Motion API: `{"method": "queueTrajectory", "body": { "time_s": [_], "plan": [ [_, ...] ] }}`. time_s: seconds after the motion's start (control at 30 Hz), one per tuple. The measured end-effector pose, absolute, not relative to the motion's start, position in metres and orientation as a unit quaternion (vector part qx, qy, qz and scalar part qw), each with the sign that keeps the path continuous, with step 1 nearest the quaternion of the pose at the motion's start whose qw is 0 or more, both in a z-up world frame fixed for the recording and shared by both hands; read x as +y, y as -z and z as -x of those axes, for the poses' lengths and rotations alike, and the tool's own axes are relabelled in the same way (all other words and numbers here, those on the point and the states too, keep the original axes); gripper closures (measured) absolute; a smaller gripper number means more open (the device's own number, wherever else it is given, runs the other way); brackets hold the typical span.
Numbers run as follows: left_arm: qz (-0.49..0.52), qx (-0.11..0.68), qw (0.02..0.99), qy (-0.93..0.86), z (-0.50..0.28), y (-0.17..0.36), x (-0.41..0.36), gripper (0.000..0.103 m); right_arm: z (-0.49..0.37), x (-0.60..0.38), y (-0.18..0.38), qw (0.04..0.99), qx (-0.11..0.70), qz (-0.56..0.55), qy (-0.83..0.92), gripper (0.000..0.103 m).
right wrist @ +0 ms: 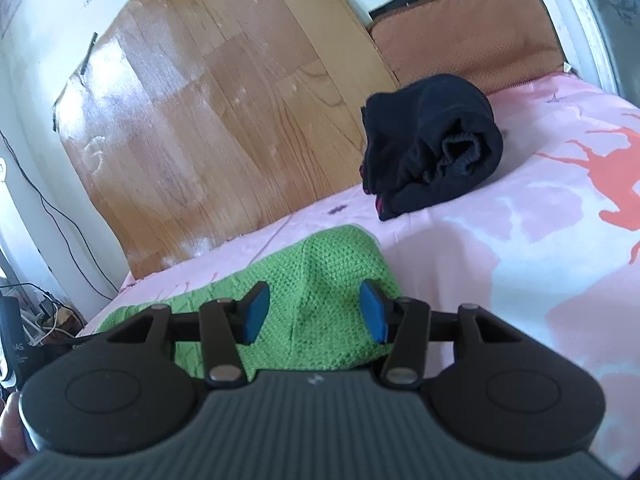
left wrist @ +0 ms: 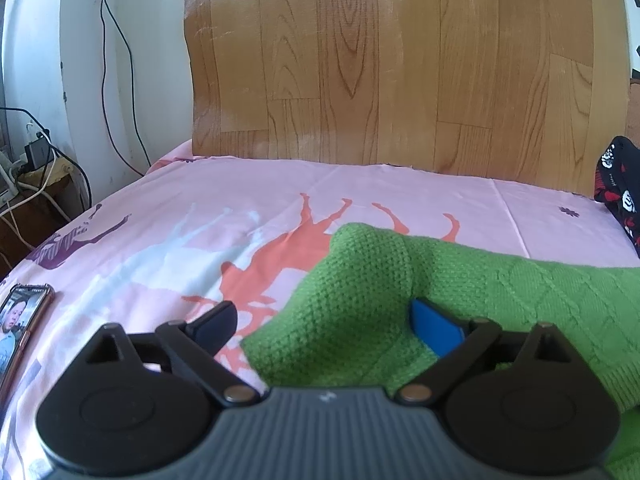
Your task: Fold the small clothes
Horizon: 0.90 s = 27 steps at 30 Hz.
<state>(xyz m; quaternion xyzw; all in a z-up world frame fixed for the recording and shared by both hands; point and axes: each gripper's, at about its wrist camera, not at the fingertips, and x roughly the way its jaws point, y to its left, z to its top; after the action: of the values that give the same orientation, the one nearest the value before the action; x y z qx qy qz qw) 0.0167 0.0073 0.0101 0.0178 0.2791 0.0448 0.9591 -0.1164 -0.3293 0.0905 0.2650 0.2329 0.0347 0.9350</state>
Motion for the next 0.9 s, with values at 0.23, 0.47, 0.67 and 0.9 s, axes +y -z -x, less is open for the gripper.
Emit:
{"method": "queueTrajectory", "body": {
  "time_s": [0.23, 0.47, 0.67, 0.9],
  "plan": [
    [-0.022, 0.278, 0.959, -0.047, -0.016, -0.01, 0.006, 0.006, 0.124, -0.295, -0.1, 0.936, 0.227, -0.242, -0.117, 0.048],
    [-0.019, 0.279, 0.959, -0.046, -0.016, -0.01, 0.007, 0.005, 0.11, -0.217, -0.112, 0.934, 0.259, -0.107, -0.222, 0.063],
    [-0.012, 0.283, 0.958, -0.046, -0.018, -0.01, 0.009, 0.003, 0.101, -0.212, -0.089, 0.906, 0.326, -0.104, -0.251, 0.062],
    [-0.008, 0.284, 0.958, -0.044, -0.019, -0.009, 0.01, 0.003, 0.102, -0.221, -0.09, 0.906, 0.309, -0.13, -0.259, 0.061]
  ]
}}
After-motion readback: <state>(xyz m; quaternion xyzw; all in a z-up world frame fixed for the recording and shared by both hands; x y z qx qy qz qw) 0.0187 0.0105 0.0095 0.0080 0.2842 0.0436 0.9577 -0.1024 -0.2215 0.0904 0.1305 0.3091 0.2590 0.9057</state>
